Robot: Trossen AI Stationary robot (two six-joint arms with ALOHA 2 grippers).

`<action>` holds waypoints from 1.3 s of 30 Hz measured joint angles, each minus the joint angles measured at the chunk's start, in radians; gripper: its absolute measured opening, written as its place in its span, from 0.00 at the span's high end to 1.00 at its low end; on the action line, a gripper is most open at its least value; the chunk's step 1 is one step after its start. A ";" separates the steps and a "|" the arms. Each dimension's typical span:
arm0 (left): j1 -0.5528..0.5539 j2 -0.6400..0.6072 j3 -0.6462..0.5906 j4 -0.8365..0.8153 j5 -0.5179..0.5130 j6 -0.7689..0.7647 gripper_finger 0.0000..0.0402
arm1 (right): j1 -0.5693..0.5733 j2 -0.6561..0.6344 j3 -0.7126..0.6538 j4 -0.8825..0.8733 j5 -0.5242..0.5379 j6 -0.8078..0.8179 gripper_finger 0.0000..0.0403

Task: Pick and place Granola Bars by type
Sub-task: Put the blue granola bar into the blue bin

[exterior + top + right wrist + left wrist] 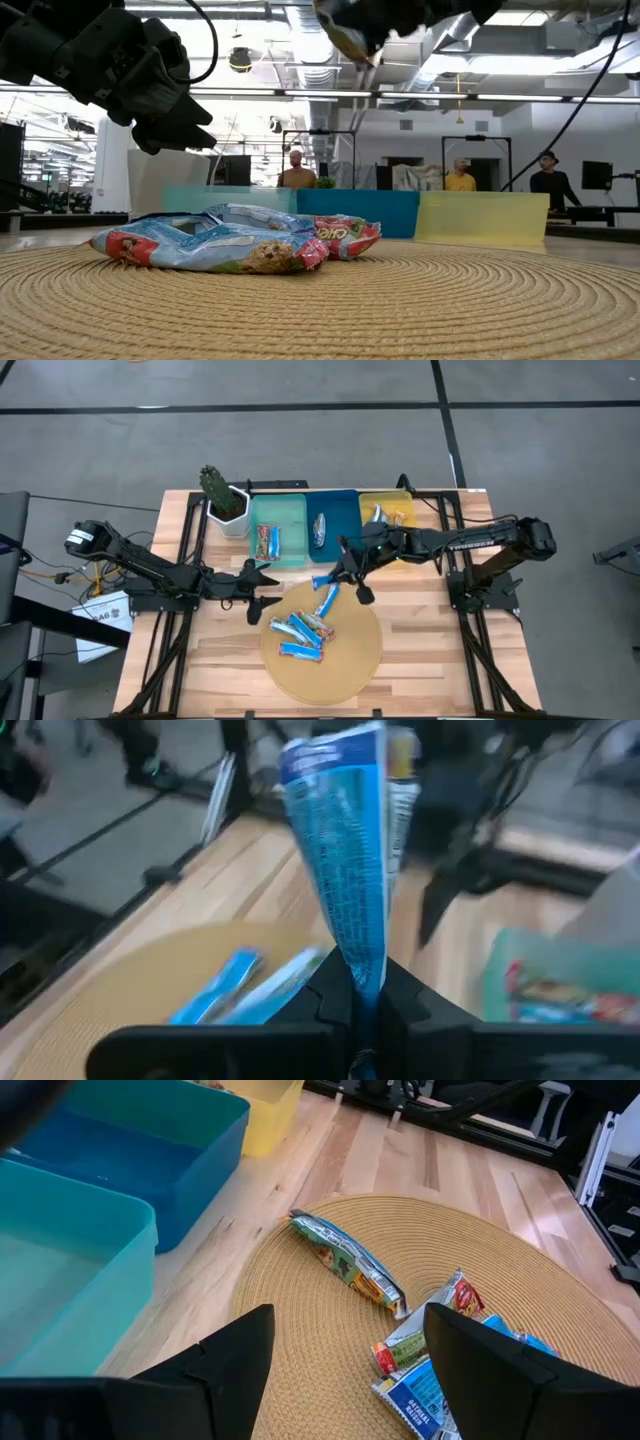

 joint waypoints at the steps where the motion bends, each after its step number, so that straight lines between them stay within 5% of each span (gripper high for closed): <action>1: 0.000 0.000 0.000 -0.001 0.000 0.006 0.38 | -0.006 0.003 0.002 0.020 0.005 0.005 0.99; 6: 0.000 0.000 0.000 -0.001 -0.002 0.031 0.38 | -0.053 0.016 0.001 0.097 0.062 0.080 0.99; 16: 0.000 0.000 0.000 0.000 -0.028 0.052 0.38 | -0.154 0.015 0.002 0.108 0.508 0.425 0.99; 24: 0.000 0.000 0.000 0.000 -0.055 0.077 0.38 | -0.224 0.015 0.001 0.030 0.741 0.630 0.99; 39: 0.000 0.000 0.000 0.000 -0.092 0.127 0.38 | -0.274 0.015 0.002 -0.050 0.796 0.864 0.99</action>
